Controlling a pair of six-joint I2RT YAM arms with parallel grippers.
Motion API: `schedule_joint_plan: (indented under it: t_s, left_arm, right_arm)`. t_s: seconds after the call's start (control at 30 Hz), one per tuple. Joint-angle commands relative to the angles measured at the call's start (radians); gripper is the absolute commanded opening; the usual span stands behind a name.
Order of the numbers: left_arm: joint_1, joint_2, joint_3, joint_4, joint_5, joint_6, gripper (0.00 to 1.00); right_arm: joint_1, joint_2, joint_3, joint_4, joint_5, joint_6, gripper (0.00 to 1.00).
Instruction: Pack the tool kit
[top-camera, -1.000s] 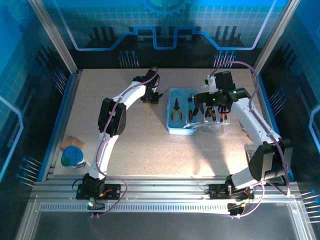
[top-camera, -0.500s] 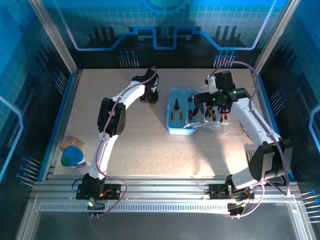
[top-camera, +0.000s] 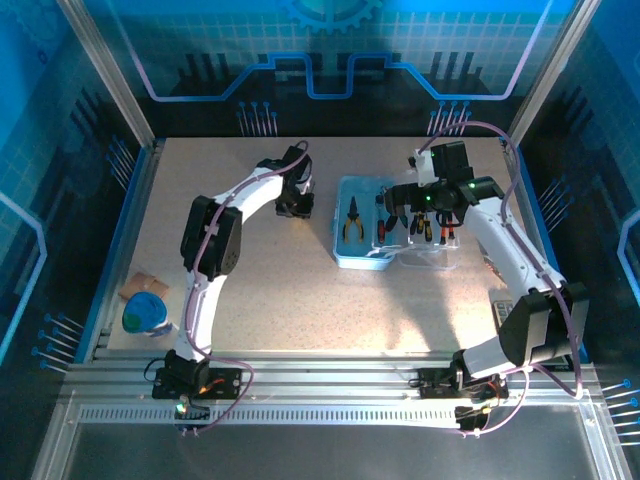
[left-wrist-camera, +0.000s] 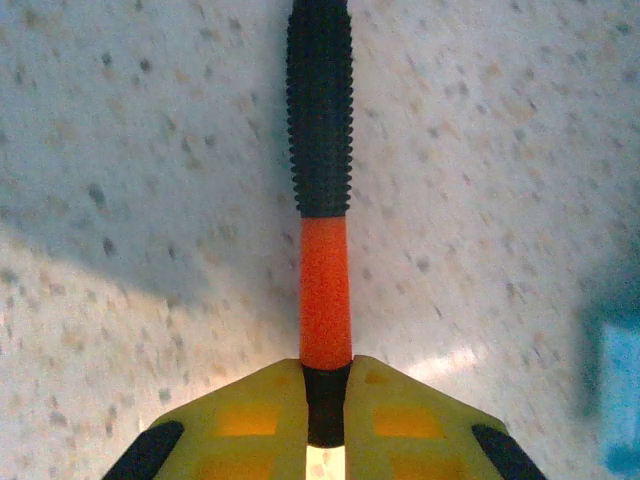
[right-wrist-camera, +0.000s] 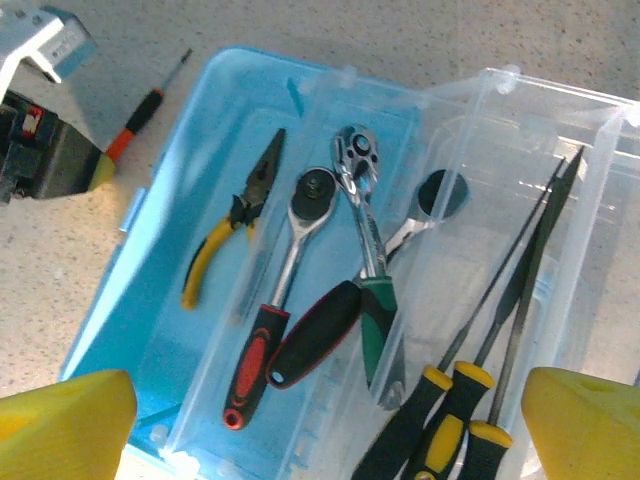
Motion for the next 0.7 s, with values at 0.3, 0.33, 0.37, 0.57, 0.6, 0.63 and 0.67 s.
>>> schedule_joint_plan:
  t_s: [0.3, 0.33, 0.37, 0.57, 0.6, 0.63, 0.67]
  left_arm:
    - [0.008, -0.447, -0.338, 0.334, 0.283, -0.159, 0.0]
    - [0.005, -0.479, -0.379, 0.379, 0.299, -0.178, 0.0]
    - [0.0, -0.507, -0.416, 0.422, 0.319, -0.197, 0.0]
    - [-0.067, -0.615, -0.572, 0.651, 0.414, -0.298, 0.0]
    - [-0.082, -0.625, -0.591, 0.686, 0.423, -0.313, 0.0]
    - [-0.1, -0.632, -0.608, 0.718, 0.423, -0.325, 0.0]
    - [-0.115, -0.638, -0.619, 0.738, 0.419, -0.332, 0.0]
  right_arm:
    - [0.014, -0.055, -0.09, 0.204, -0.279, 0.156, 1.0]
    - [0.024, -0.053, -0.1, 0.238, -0.296, 0.178, 1.0]
    - [0.035, -0.049, -0.109, 0.27, -0.309, 0.198, 1.0]
    - [0.091, 0.0, -0.125, 0.426, -0.318, 0.312, 0.86]
    - [0.1, 0.007, -0.131, 0.454, -0.321, 0.331, 0.84]
    - [0.108, 0.015, -0.132, 0.477, -0.315, 0.348, 0.81]
    - [0.116, 0.024, -0.133, 0.491, -0.3, 0.361, 0.79]
